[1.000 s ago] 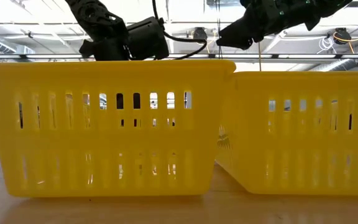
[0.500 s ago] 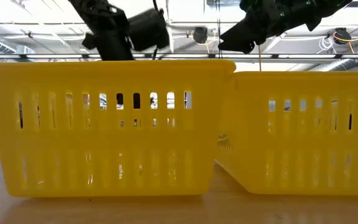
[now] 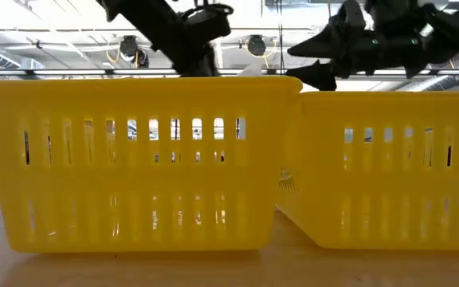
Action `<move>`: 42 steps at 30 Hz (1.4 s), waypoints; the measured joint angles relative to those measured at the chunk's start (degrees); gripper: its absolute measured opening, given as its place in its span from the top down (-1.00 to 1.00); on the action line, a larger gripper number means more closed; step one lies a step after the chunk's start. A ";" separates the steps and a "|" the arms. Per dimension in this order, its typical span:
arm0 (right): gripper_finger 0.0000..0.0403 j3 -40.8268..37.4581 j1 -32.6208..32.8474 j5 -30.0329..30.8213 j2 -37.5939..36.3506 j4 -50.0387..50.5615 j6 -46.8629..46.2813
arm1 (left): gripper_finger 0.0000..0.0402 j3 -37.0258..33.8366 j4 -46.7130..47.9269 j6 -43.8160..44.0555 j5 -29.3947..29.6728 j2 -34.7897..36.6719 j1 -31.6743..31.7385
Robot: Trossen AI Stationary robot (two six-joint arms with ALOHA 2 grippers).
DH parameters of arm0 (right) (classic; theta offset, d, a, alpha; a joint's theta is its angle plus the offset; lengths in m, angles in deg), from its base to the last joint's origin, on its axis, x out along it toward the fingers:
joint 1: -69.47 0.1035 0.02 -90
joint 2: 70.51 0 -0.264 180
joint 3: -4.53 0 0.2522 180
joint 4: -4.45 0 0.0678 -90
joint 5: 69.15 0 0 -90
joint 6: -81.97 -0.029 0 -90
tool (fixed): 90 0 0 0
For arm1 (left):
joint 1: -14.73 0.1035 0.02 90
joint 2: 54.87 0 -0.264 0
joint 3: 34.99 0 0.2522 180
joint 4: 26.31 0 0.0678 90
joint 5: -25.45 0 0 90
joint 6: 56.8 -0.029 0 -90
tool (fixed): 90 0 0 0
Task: Pick & Place Travel size toiletries
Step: Put the white cotton pack into the top left yellow bin
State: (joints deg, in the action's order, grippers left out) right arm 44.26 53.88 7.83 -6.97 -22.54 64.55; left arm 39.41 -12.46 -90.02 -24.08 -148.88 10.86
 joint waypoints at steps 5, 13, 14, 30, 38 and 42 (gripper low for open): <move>-0.35 -4.62 1.10 5.03 3.62 -12.22 -3.57 | 0.99 -0.06 -4.92 -4.14 -1.42 -0.30 1.06; -0.51 0.71 2.97 5.68 12.16 -13.85 -3.05 | 1.00 -0.04 -6.26 -3.71 -4.88 -0.27 2.68; -0.53 1.56 2.97 5.68 13.24 -13.87 -2.98 | 0.99 -0.04 -6.22 -3.56 -4.88 -0.27 2.68; -0.30 9.28 2.47 5.73 23.50 -13.88 -2.93 | 0.99 -0.04 -6.26 -0.84 -4.99 -0.27 2.27; 0.22 9.28 2.47 5.55 23.50 -14.01 -2.93 | 0.94 -0.04 -6.33 0.96 -5.01 -0.27 2.26; 0.49 9.27 2.47 5.55 23.50 -13.96 -2.93 | 0.96 -0.04 -6.33 1.43 -5.03 -0.27 2.13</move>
State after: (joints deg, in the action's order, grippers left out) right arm 53.53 56.35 13.38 16.53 -36.51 61.61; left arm 39.37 -18.79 -88.59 -29.11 -149.15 12.98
